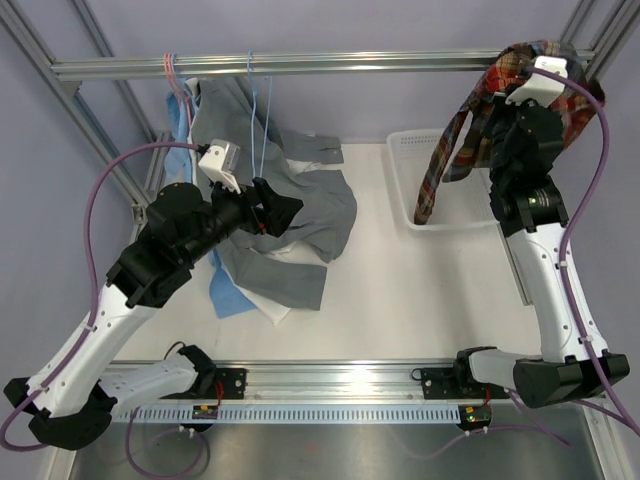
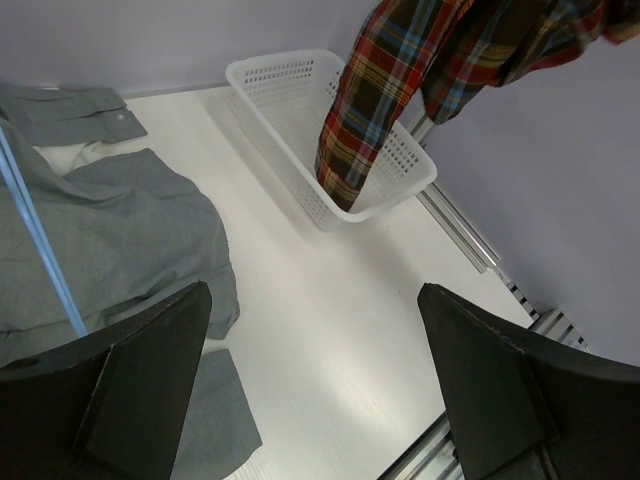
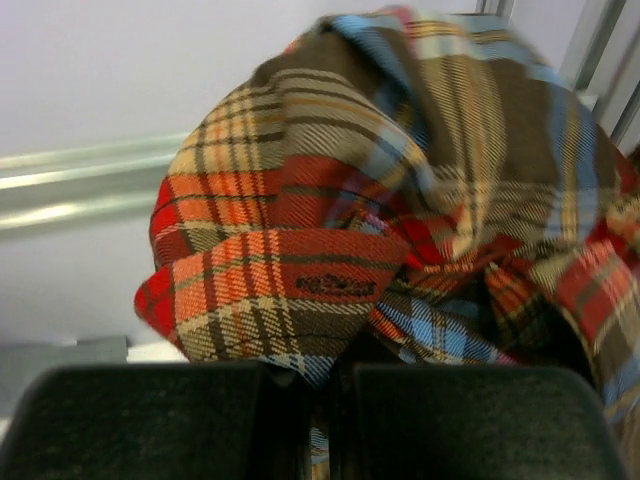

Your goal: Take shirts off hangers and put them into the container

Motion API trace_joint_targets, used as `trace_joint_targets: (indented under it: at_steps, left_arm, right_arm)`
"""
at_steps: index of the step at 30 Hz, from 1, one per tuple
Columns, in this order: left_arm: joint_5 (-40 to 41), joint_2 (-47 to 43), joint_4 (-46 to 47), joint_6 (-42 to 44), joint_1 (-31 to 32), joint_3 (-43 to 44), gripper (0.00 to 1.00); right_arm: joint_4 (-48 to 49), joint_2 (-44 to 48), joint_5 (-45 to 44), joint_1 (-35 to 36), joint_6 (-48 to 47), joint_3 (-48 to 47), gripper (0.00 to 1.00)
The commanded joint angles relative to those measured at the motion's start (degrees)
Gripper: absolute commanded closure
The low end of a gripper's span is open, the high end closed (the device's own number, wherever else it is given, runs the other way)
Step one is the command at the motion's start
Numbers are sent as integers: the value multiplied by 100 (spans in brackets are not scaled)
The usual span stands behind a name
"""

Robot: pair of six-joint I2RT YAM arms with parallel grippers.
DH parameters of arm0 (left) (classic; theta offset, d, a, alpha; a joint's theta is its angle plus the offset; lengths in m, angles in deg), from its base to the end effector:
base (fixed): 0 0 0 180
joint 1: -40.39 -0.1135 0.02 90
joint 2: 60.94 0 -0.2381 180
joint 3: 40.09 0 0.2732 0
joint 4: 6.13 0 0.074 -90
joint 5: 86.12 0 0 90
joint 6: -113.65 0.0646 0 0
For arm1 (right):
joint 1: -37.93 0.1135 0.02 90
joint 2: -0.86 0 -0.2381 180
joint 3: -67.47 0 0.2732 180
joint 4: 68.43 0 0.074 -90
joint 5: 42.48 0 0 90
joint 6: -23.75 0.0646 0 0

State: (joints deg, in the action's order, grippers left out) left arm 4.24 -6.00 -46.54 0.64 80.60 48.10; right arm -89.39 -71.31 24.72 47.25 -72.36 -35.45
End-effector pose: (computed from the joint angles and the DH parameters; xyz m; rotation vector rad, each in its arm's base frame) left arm 0.1906 -0.1606 0.4409 0.2590 1.7450 -0.8110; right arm 0.3134 0.0261 0.5026 0.1420 1.4102 -0.2320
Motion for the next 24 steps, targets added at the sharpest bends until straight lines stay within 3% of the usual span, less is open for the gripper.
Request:
trace_joint_targets:
  at_steps: [1,13,24]
  left_arm:
    - [-168,-80,206,-46,14,-36,9]
    - [-133,-194,136,-2,14,-18,9]
    - [-141,-203,57,33,22,70,9]
  right_arm:
    - [379,264,127,35,154,312,100]
    - [992,-386,31,0,162,1087,100]
    - [1381,-1037,277,-528,417,1316,100]
